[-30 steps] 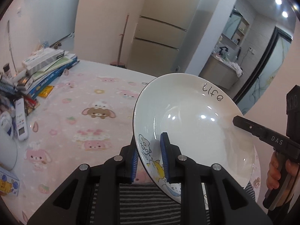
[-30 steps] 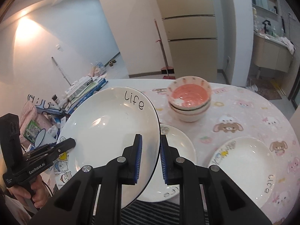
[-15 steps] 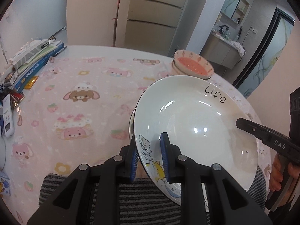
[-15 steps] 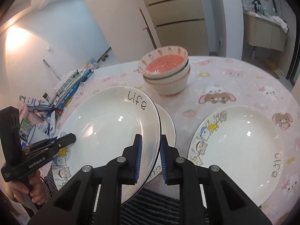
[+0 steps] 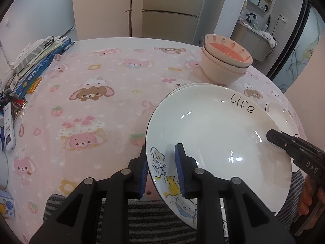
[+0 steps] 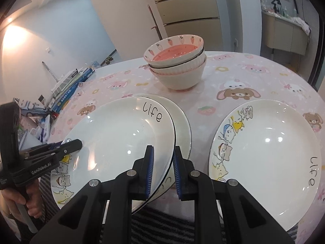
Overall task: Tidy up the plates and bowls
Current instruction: 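Lift the 'life' plate and carry it over the other white plate, then lower the plate onto the other plate and open the right tool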
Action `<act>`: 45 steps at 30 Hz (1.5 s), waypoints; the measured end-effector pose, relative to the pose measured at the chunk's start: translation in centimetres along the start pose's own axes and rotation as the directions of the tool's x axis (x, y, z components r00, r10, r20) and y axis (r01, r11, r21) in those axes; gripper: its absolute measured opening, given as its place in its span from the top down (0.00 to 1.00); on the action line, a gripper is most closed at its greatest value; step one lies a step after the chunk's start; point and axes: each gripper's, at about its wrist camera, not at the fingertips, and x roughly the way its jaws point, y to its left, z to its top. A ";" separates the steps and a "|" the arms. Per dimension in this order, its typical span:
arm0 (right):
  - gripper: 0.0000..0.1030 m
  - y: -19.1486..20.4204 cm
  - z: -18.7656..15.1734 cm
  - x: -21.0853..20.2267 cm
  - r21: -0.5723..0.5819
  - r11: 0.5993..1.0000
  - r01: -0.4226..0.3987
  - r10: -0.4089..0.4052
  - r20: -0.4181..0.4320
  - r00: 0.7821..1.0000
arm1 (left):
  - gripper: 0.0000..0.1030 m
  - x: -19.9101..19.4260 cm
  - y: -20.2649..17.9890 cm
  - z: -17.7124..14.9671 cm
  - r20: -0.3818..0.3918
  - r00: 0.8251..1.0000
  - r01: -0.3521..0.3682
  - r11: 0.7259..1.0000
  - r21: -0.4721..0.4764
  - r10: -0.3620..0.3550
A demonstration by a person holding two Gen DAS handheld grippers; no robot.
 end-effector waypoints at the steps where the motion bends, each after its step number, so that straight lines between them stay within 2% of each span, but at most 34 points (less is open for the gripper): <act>1: 0.80 -0.1 -0.1 0.2 -0.001 1.000 0.013 -0.013 0.001 1.000 | 0.79 0.2 -0.2 0.0 -0.002 1.000 -0.006 1.000 0.010 0.006; 4: 0.80 0.0 -0.6 0.6 -0.022 0.999 0.049 -0.048 0.016 0.999 | 0.79 1.1 -0.7 -0.4 0.006 0.999 -0.040 0.998 0.041 0.040; 8: 0.80 0.2 -0.8 0.7 -0.057 0.993 0.099 -0.097 0.035 0.995 | 0.79 1.5 -0.9 -0.7 0.022 0.999 -0.041 0.997 0.066 0.040; 15: 0.80 0.6 -1.6 1.2 -0.094 0.983 0.160 -0.157 0.037 0.987 | 0.79 1.4 -1.7 -1.3 0.090 0.992 -0.095 0.991 0.099 0.086; 18: 0.80 0.2 -2.0 1.1 -0.075 0.988 0.139 -0.136 0.039 0.990 | 0.79 1.3 -2.2 -1.5 0.108 0.987 -0.128 0.986 0.106 0.117; 24: 0.80 0.2 -1.9 1.3 -0.077 0.987 0.142 -0.139 0.042 0.989 | 0.79 1.5 -1.9 -1.6 0.122 0.988 -0.110 0.990 0.089 0.098; 27: 0.80 0.3 -1.9 1.3 -0.078 0.986 0.146 -0.143 0.041 0.989 | 0.72 1.6 -1.9 -1.6 0.118 0.988 -0.108 0.990 0.094 0.097; 30: 0.80 0.3 -2.0 1.3 -0.077 0.986 0.145 -0.142 0.039 0.989 | 0.47 1.8 -2.0 -1.7 0.107 0.989 -0.113 0.989 0.095 0.103; 38: 0.80 -0.1 -1.9 1.6 -0.065 0.989 0.131 -0.130 0.017 0.991 | 0.46 2.0 -2.0 -1.8 0.091 0.992 -0.098 0.990 0.097 0.089; 40: 0.80 -0.3 -1.8 1.3 -0.061 0.990 0.128 -0.127 0.012 0.992 | 0.46 1.4 -2.3 -1.8 0.109 0.991 -0.090 0.989 0.116 0.077; 42: 0.80 -0.4 -1.8 0.5 -0.058 0.990 0.131 -0.130 0.022 0.991 | 0.46 -0.1 -2.6 -1.9 0.160 0.985 -0.092 0.985 0.145 0.068; 45: 0.80 -0.6 -1.8 -1.6 -0.060 0.990 0.124 -0.121 0.058 0.991 | 0.46 -3.7 -3.3 -1.8 0.287 0.956 -0.108 0.980 0.165 0.057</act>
